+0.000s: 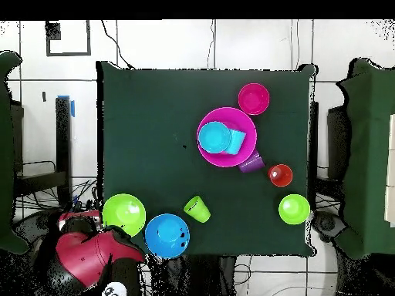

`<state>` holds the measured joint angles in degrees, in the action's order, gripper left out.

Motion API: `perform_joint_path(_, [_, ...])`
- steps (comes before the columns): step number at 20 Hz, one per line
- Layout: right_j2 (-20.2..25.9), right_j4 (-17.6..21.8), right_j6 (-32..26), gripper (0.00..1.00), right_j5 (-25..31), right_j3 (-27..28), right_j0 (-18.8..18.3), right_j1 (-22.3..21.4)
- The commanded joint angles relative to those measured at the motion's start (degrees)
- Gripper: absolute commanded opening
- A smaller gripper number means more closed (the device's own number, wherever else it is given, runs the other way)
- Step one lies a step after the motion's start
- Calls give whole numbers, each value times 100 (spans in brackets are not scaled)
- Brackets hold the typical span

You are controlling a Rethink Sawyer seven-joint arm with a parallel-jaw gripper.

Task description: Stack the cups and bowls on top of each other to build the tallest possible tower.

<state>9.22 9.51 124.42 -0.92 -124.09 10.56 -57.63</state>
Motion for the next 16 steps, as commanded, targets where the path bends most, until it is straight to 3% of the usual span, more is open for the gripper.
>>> perform_joint_path(1, [-552,608,458,100,-1095,-170,54,980])
perform_joint_path(5, [-1116,701,126,100,-1393,198,347,1478])
perform_joint_path(10, [-1051,1019,-100,100,-1513,491,70,1909])
perform_joint_path(16, [-657,1509,-5,100,-1388,589,-374,2010])
